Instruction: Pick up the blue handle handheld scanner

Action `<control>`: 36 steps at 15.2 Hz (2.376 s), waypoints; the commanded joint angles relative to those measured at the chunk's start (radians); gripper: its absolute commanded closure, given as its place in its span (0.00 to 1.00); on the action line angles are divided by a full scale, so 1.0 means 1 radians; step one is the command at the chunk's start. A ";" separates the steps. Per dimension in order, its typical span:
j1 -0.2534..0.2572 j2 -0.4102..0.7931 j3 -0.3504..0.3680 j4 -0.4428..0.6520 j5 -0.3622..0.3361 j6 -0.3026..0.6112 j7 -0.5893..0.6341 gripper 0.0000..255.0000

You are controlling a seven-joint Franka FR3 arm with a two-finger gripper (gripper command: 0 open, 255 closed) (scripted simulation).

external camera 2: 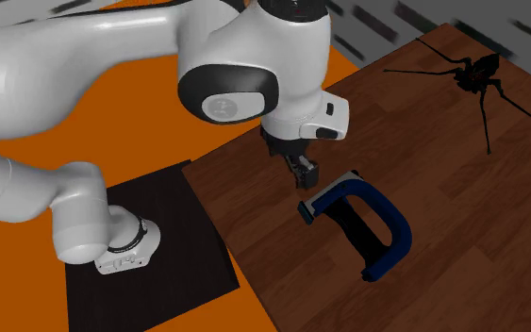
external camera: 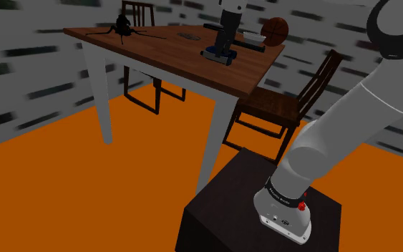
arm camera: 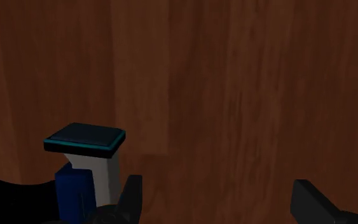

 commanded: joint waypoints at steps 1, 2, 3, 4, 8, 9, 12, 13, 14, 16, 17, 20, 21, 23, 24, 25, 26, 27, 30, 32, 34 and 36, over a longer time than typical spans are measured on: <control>-0.004 0.081 -0.027 0.086 0.022 -0.004 -0.050 0.00; -0.007 0.122 -0.039 0.132 0.035 -0.011 -0.075 0.00; -0.012 0.164 -0.050 0.181 0.049 -0.019 -0.100 0.00; -0.017 0.207 -0.061 0.232 0.065 -0.028 -0.125 0.00; -0.054 0.394 -0.094 0.466 0.139 -0.089 -0.220 0.00; -0.068 0.446 -0.099 0.535 0.160 -0.110 -0.242 0.00; -0.068 0.438 -0.097 0.497 0.157 -0.080 -0.241 0.00; -0.066 0.434 -0.096 0.478 0.156 -0.065 -0.241 0.00; -0.065 0.430 -0.096 0.460 0.155 -0.050 -0.241 0.00; -0.063 0.424 -0.095 0.425 0.153 -0.021 -0.240 0.00; -0.062 0.420 -0.095 0.398 0.152 0.002 -0.240 0.00; -0.063 0.421 -0.095 0.401 0.152 0.000 -0.240 1.00; -0.063 0.421 -0.095 0.401 0.152 0.000 -0.240 1.00; -0.063 0.421 -0.095 0.402 0.152 0.000 -0.240 1.00; -0.063 0.421 -0.095 0.401 0.152 0.000 -0.240 1.00; -0.063 0.421 -0.095 0.401 0.152 0.000 -0.240 1.00; -0.063 0.421 -0.095 0.402 0.152 0.000 -0.240 1.00; -0.063 0.421 -0.095 0.402 0.152 0.000 -0.240 1.00; -0.063 0.422 -0.095 0.415 0.153 -0.012 -0.240 1.00; -0.065 0.428 -0.096 0.450 0.154 -0.042 -0.240 1.00; -0.067 0.436 -0.096 0.486 0.157 -0.071 -0.241 1.00; -0.069 0.444 -0.097 0.525 0.159 -0.102 -0.242 1.00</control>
